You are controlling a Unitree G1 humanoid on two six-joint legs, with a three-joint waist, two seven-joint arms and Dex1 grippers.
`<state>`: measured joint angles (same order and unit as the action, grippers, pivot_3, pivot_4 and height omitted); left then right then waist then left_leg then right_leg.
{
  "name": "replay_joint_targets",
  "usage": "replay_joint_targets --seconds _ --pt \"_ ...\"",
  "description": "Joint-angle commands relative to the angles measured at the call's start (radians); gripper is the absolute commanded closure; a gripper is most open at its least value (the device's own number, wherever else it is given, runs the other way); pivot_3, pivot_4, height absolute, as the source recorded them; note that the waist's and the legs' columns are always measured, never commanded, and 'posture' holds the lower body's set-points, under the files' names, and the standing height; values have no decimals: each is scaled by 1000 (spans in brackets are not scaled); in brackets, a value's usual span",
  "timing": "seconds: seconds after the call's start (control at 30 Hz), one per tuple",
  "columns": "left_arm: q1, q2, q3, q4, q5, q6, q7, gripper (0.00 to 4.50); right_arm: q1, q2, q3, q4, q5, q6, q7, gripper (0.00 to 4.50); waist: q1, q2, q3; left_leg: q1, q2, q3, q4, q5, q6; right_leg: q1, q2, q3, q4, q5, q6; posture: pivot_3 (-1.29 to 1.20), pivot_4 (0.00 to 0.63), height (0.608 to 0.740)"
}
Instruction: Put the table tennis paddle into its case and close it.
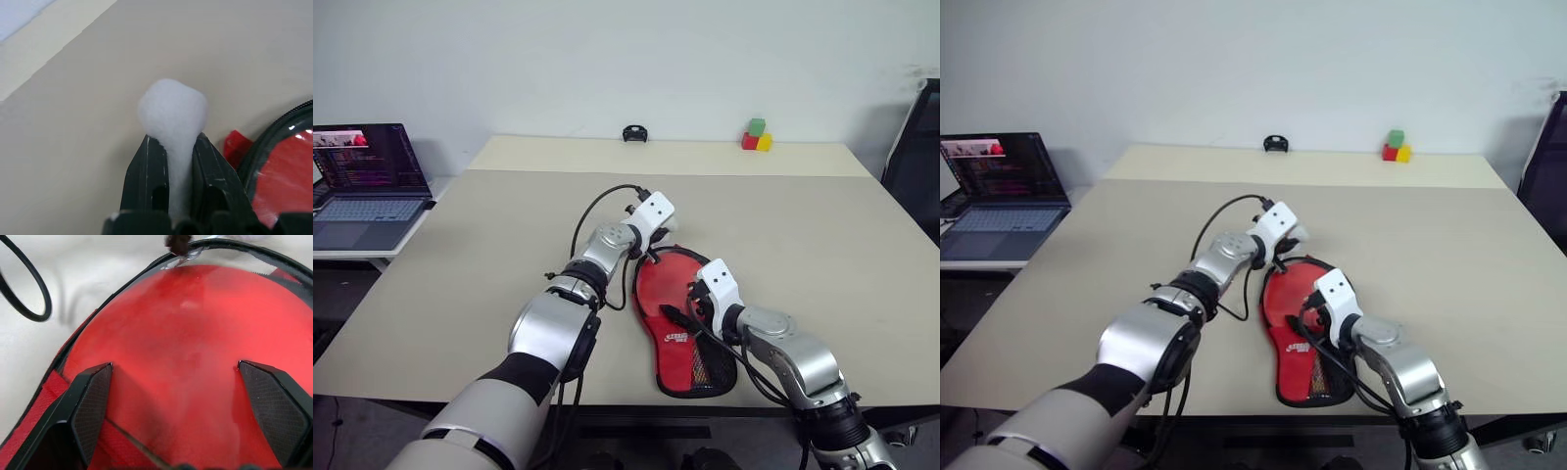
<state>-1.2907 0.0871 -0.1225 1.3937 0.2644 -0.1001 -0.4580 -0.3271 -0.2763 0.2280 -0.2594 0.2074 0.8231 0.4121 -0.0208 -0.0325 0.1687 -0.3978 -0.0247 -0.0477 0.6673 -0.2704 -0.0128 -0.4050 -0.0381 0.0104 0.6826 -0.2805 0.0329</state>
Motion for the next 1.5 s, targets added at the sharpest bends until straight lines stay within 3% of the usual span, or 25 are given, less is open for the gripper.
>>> replay_joint_targets --seconds 0.03,0.5,0.73,1.1,1.5 --pt "-78 -32 -14 -29 36 -62 60 4303 86 15 40 -5 5 113 -26 0 2 0 0 0 0 0 0 0 0 0 0 0 0 0 0 0 150 740" --pt "-214 -136 -21 -15 115 -76 225 4303 220 88 49 -193 16 231 -150 0 23 -1 0 -2 -1 -2 4 0 0 2 0 -4 0 1 2 0 150 740" --pt "-210 -190 -42 -13 151 -91 212 4303 253 98 47 -228 22 249 -177 0 22 -1 0 -2 -1 -2 4 0 0 2 0 -5 0 1 2 0 150 740" --pt "-150 -128 -101 -4 235 -70 198 4304 250 109 58 -221 24 247 -185 0 20 0 -1 -1 -1 -2 4 0 0 2 0 -4 0 1 2 0 150 740" --pt "-114 -121 -110 -1 248 -24 159 4304 237 98 54 -214 29 247 -174 0 15 0 -1 -1 0 -2 4 0 0 2 1 -4 0 1 2 0 150 740"
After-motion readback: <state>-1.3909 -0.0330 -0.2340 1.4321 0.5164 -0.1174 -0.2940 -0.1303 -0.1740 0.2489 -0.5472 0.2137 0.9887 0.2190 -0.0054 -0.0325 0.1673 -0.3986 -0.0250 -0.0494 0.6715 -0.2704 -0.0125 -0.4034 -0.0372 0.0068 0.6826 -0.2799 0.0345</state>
